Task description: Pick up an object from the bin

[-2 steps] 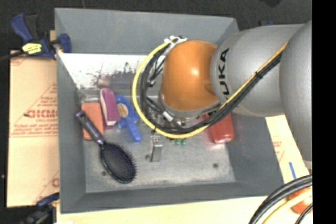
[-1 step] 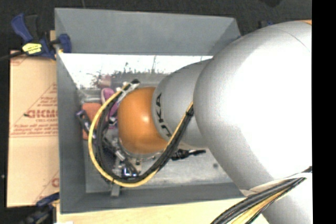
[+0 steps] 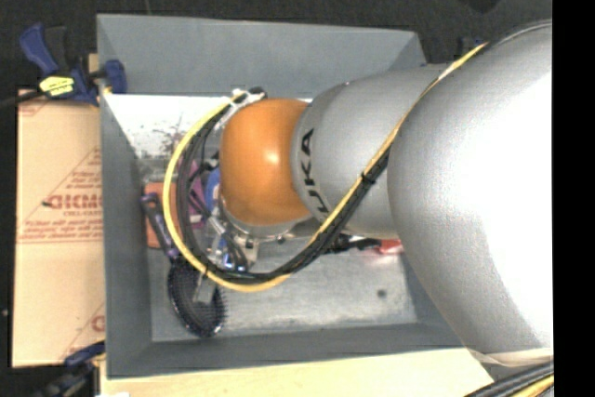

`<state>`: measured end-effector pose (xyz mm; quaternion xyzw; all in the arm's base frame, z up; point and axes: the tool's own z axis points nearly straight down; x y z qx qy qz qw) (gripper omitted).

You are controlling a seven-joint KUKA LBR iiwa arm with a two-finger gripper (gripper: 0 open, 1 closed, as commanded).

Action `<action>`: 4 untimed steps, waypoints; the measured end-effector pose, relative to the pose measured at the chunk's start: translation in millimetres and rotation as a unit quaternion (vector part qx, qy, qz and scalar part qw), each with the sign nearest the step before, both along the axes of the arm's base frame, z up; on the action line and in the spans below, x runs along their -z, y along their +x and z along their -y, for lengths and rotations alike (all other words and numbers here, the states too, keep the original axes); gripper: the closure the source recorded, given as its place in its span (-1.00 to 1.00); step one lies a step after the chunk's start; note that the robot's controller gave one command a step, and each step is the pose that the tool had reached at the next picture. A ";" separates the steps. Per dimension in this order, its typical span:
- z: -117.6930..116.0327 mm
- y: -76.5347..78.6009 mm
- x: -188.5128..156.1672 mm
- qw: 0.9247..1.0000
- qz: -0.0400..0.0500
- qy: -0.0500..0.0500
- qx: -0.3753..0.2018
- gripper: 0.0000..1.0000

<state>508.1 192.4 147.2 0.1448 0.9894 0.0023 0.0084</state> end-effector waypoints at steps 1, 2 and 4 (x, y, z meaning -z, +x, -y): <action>-0.6 -23.1 71.1 0.998 -0.010 0.000 -0.067 -1.00; -28.5 -8.6 75.9 0.987 0.001 0.004 0.163 -1.00; 0.6 -18.2 67.3 0.999 -0.005 0.001 -0.051 1.00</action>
Offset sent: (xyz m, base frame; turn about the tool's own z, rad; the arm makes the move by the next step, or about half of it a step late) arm -0.0091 0.0280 -0.0772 0.3332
